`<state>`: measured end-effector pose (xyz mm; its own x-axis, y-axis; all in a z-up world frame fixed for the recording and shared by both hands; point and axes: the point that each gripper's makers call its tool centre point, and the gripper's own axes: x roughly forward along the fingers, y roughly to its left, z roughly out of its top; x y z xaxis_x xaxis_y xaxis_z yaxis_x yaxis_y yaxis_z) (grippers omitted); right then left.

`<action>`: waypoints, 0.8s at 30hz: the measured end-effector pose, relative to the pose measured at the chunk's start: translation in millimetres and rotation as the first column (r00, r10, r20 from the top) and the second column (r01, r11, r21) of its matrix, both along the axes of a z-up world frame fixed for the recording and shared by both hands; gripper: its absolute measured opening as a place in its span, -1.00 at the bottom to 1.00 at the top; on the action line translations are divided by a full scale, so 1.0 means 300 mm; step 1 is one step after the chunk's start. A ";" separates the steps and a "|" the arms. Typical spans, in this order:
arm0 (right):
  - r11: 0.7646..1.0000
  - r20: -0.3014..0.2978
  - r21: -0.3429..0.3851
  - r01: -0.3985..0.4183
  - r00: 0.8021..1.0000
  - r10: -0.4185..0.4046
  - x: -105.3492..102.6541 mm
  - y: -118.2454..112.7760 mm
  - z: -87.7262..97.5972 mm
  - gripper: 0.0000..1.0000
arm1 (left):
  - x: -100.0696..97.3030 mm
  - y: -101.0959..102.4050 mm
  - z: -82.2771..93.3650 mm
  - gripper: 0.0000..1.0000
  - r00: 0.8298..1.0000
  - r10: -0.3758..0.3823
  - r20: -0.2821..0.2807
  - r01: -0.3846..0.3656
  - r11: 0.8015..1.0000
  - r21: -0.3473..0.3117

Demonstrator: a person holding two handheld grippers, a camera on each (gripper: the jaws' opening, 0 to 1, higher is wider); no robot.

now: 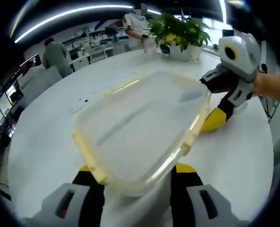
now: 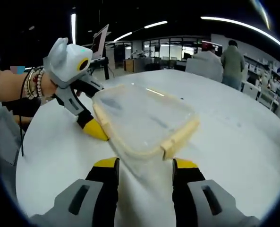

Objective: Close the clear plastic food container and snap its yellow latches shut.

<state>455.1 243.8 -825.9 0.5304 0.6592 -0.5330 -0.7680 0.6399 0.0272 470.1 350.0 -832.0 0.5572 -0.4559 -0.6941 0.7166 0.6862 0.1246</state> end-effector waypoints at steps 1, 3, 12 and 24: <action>1.000 0.002 0.003 0.003 1.000 -0.003 0.009 0.003 0.000 -0.18 | 0.007 0.002 -0.001 0.03 1.000 0.001 0.000 -0.001 1.000 0.000; 1.000 0.003 0.005 0.006 1.000 -0.006 0.020 0.007 0.000 -0.18 | 0.012 0.002 0.001 0.03 1.000 0.001 0.001 -0.001 1.000 -0.001; 1.000 0.002 0.014 0.012 1.000 -0.012 0.037 0.013 0.001 -0.19 | 0.045 0.004 -0.012 0.03 1.000 0.003 -0.011 -0.003 1.000 0.005; 1.000 -0.003 0.013 0.016 1.000 -0.016 0.043 0.014 0.001 -0.19 | 0.056 0.008 -0.016 0.02 1.000 0.011 -0.020 -0.011 1.000 -0.006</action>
<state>467.8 247.9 -825.5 0.5393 0.6577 -0.5259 -0.7575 0.6517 0.0382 486.9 352.4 -836.9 0.5483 -0.4543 -0.7021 0.7115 0.6946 0.1062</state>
